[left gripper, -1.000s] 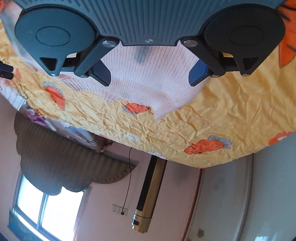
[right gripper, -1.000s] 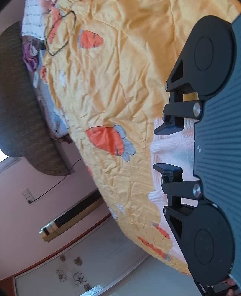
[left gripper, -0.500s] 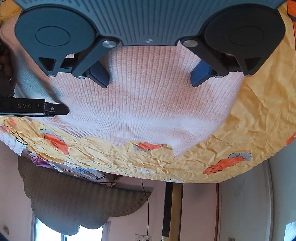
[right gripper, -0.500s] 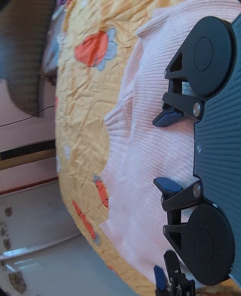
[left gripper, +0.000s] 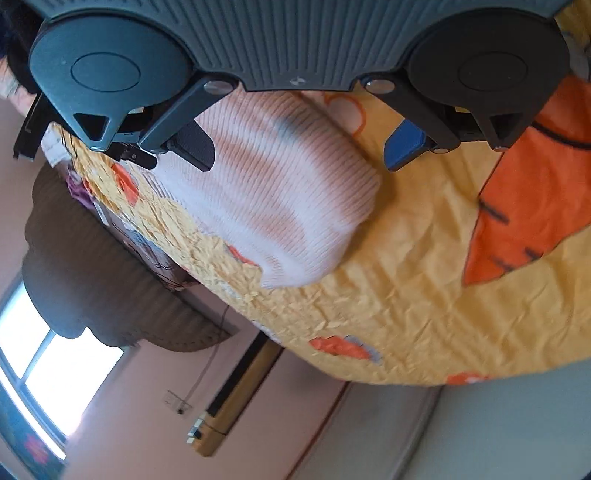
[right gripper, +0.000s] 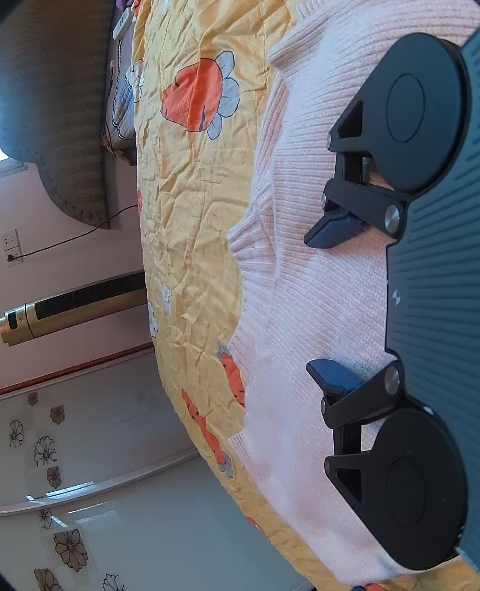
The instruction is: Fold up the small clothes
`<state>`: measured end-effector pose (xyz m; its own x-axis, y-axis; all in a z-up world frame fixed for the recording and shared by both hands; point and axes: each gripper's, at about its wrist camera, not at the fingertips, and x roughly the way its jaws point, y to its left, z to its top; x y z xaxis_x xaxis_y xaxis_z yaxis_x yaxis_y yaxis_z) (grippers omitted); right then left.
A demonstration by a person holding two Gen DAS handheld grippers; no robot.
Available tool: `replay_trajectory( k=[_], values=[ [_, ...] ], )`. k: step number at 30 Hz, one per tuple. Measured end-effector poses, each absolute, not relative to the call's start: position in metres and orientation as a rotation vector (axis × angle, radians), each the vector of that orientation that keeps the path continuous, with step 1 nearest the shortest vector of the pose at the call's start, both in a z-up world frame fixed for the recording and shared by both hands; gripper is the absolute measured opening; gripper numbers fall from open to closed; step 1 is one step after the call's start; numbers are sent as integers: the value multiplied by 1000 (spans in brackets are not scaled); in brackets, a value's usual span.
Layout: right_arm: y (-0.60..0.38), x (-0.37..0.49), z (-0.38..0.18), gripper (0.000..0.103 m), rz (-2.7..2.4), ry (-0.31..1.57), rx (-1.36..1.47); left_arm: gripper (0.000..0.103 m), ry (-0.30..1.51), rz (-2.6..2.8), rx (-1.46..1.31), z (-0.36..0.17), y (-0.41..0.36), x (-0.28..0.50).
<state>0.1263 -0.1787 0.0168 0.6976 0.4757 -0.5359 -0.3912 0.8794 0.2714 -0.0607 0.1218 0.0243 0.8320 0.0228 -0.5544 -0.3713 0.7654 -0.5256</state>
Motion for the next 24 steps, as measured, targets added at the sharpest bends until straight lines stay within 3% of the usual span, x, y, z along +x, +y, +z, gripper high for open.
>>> replay_trajectory(
  k=[4, 10, 11, 12, 13, 17, 24],
  values=[
    [-184, 127, 16, 71, 501, 634, 180, 98, 640, 259, -843, 6, 141, -42],
    [-191, 126, 16, 71, 515, 627, 233, 94, 612, 337, -935, 1, 157, -6],
    [-192, 126, 16, 71, 517, 626, 240, 74, 629, 353, -909, 2, 155, 0],
    [-193, 126, 16, 71, 519, 625, 246, 42, 654, 398, -869, 3, 152, 5],
    [-193, 126, 16, 72, 522, 624, 251, 37, 660, 411, -858, 1, 152, 7],
    [-195, 125, 16, 74, 537, 620, 273, 32, 636, 438, -753, 13, 135, 8],
    [-200, 126, 15, 77, 559, 620, 309, 31, 498, 263, -109, 48, 20, 8]
  ],
)
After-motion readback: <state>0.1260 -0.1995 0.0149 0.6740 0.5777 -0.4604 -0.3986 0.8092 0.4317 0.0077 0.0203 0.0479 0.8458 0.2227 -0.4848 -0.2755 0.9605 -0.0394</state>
